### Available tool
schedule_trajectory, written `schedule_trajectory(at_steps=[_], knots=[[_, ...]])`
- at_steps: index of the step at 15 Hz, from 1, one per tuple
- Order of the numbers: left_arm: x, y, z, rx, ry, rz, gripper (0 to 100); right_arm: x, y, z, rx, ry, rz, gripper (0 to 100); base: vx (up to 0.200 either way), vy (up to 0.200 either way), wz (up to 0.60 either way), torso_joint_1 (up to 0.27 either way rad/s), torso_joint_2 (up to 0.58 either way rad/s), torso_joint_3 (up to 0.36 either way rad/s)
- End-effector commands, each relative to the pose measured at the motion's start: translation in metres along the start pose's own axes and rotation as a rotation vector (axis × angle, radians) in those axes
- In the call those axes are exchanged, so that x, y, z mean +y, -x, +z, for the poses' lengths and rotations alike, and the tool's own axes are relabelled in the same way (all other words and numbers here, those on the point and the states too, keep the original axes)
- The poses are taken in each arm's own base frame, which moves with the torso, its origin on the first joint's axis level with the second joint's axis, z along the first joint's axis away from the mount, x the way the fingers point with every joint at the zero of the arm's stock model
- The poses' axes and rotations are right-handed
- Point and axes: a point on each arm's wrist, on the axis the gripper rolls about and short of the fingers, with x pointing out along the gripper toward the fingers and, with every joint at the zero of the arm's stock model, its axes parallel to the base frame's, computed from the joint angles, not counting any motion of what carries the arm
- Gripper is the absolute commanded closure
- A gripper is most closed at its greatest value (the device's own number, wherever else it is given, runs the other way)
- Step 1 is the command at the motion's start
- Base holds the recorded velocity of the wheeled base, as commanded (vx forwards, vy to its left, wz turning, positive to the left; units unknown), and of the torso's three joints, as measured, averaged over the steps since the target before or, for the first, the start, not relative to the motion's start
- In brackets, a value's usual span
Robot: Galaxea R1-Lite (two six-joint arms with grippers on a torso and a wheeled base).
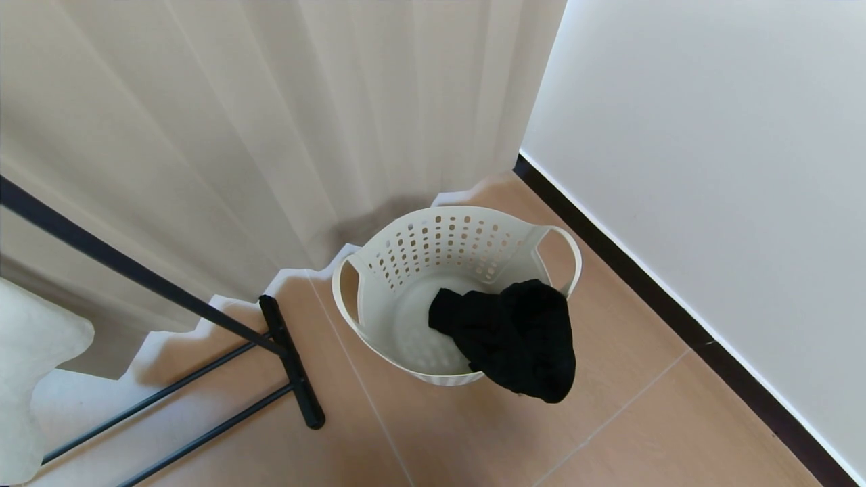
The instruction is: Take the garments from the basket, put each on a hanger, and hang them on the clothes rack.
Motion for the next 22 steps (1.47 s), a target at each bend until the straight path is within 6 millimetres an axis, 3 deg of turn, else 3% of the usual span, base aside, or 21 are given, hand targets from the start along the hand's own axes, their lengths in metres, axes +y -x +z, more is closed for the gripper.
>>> schedule_trajectory(at_steps=[1, 7, 8, 11, 12, 15, 17, 22], knots=[[0.000, 0.000, 0.000, 0.001, 0.000, 0.001, 0, -0.017, -0.051, 0.046, 0.158, 0.121, 0.142, 0, 0.000, 0.000, 0.00, 0.000, 0.00, 0.000], [0.000, 0.000, 0.000, 0.001, 0.001, 0.001, 0, -0.002, -0.137, 0.098, 0.268, 0.448, 0.246, 0, 0.000, 0.000, 0.00, 0.000, 0.00, 0.000], [0.000, 0.000, 0.000, 0.001, 0.001, 0.001, 0, 0.004, -0.164, 0.110, 0.284, 0.502, 0.253, 0, 0.000, 0.000, 0.00, 0.000, 0.00, 0.000], [0.000, 0.000, 0.000, 0.001, 0.001, 0.001, 0, 0.017, -0.197, 0.137, 0.241, 0.590, 0.260, 0, 0.000, 0.000, 0.00, 0.000, 0.00, 0.000], [0.000, 0.000, 0.000, 0.001, 0.001, 0.001, 0, 0.019, -0.203, 0.139, 0.240, 0.593, 0.266, 0, 0.000, 0.000, 0.00, 0.000, 0.00, 0.000], [0.000, 0.000, 0.000, 0.001, 0.001, 0.001, 0, 0.039, -0.249, 0.142, 0.272, 0.616, 0.297, 0, 0.000, 0.000, 0.00, 0.000, 0.00, 0.000], [0.000, 0.000, 0.000, 0.001, 0.001, 0.001, 0, 0.044, -0.269, 0.139, 0.270, 0.618, 0.297, 0, 0.000, 0.000, 0.00, 0.000, 0.00, 0.000], [0.000, 0.000, 0.000, 0.001, 0.001, 0.001, 0, 0.052, -0.304, 0.128, 0.277, 0.619, 0.294, 0, 0.000, 0.000, 0.00, 0.000, 0.00, 0.000]])
